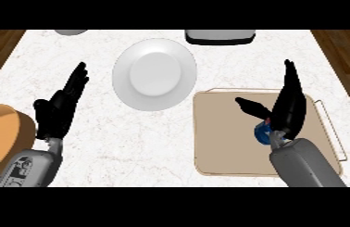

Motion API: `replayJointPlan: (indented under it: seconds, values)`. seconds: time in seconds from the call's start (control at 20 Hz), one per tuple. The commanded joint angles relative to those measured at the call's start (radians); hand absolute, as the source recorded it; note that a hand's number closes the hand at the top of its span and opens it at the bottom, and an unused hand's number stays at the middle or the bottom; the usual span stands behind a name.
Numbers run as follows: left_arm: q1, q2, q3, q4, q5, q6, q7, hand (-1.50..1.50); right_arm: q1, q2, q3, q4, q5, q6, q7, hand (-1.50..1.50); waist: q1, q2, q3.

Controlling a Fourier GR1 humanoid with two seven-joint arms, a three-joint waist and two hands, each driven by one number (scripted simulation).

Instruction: Pick the can from the tray and place it in the plate

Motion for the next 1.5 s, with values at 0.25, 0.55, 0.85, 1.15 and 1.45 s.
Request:
replayJointPlan:
  seconds: [0.25,0.55,0.85,1.15,1.45]
  values:
    - [-0.027,-0.010,0.010,0.050,-0.021,0.007,0.008,0.00,-0.092,-0.050,0.003,-0.280,0.245,0.501,0.476,-1.50,-0.019,-0.008,-0.001]
    - [-0.038,-0.012,0.016,0.028,-0.023,0.015,0.022,0.00,-0.077,-0.047,-0.039,-0.367,0.074,0.776,0.620,-1.50,-0.021,-0.009,0.001]
    - [-0.030,-0.032,-0.002,0.023,-0.037,0.022,0.026,0.00,-0.080,-0.029,-0.091,-0.384,-0.005,0.910,0.705,-1.50,-0.007,-0.007,0.002]
    - [-0.027,-0.029,0.010,0.026,-0.013,-0.018,0.024,0.00,-0.069,-0.011,-0.172,-0.385,-0.049,0.964,0.706,-1.50,0.008,-0.002,0.004]
    - [-0.021,-0.047,-0.005,0.019,-0.043,-0.004,0.009,0.00,0.012,0.001,-0.191,-0.403,-0.073,1.022,0.706,-1.50,0.006,0.000,0.004]
